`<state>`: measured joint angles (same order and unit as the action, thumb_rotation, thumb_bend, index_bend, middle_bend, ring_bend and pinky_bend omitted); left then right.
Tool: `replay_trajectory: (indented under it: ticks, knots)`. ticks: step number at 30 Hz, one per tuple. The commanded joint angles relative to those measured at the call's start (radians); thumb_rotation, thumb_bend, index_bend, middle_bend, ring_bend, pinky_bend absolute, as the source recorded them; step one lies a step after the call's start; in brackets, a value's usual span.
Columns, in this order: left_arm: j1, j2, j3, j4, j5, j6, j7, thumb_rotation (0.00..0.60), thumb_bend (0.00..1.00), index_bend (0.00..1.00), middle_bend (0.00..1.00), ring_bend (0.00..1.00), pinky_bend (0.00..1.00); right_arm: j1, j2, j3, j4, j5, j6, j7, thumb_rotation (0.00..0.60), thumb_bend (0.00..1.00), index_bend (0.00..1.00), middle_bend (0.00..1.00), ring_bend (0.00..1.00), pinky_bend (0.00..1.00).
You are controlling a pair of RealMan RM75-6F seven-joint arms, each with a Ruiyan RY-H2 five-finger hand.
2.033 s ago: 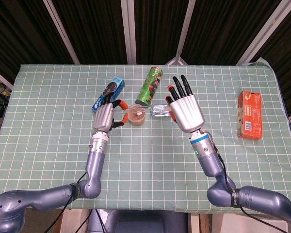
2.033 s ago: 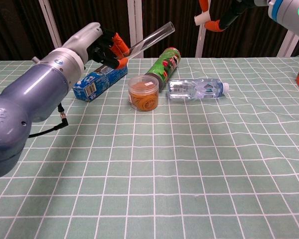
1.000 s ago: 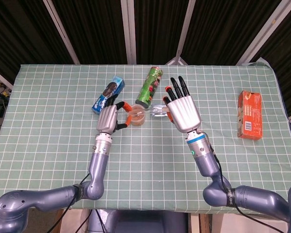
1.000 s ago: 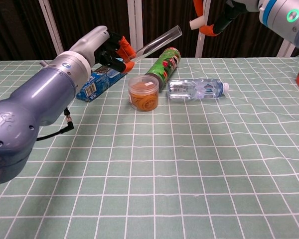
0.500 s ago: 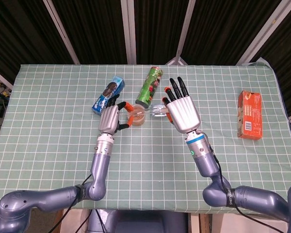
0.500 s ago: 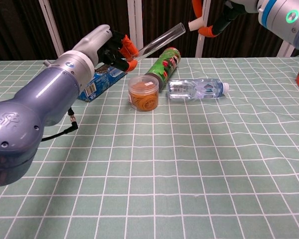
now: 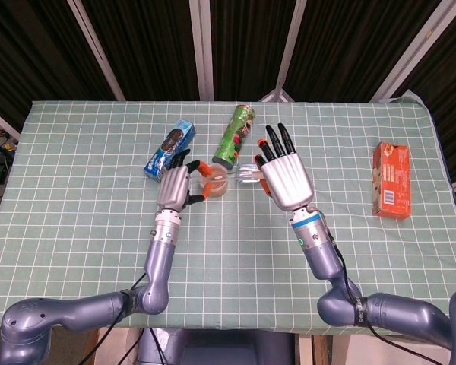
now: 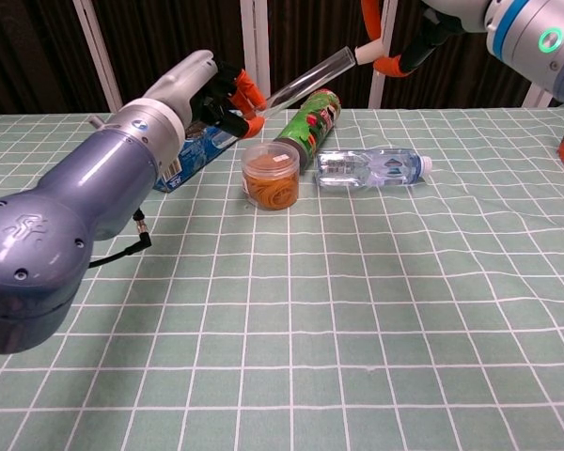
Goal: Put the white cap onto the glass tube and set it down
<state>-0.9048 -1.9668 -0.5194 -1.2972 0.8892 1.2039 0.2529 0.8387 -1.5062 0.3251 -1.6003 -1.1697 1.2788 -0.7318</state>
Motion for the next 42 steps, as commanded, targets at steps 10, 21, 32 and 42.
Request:
replay_trajectory:
  ticks: [10, 21, 32, 42]
  knots:
    - [-0.007, -0.008, -0.002, 0.013, 0.006, -0.004, -0.005, 0.6, 0.75, 0.53, 0.45, 0.08, 0.0, 0.002, 0.002, 0.004, 0.003, 0.002, 0.0, 0.002, 0.6, 0.36, 0.69, 0.29, 0.07, 0.0]
    - [-0.021, -0.023, -0.006, 0.025, 0.014, -0.007, -0.007, 0.6, 0.75, 0.53, 0.45, 0.08, 0.0, 0.002, -0.002, 0.002, 0.0, 0.005, -0.001, 0.006, 0.6, 0.36, 0.69, 0.29, 0.07, 0.0]
    - [-0.034, -0.037, -0.011, 0.035, 0.023, -0.008, -0.011, 0.6, 0.75, 0.53, 0.45, 0.08, 0.0, 0.002, -0.005, 0.004, 0.0, 0.008, 0.0, 0.009, 0.6, 0.36, 0.69, 0.29, 0.07, 0.0]
    - [-0.046, -0.047, -0.014, 0.039, 0.036, -0.007, -0.014, 0.6, 0.75, 0.53, 0.45, 0.08, 0.0, 0.0, 0.002, 0.006, -0.005, 0.009, 0.002, 0.009, 0.6, 0.36, 0.69, 0.29, 0.07, 0.0]
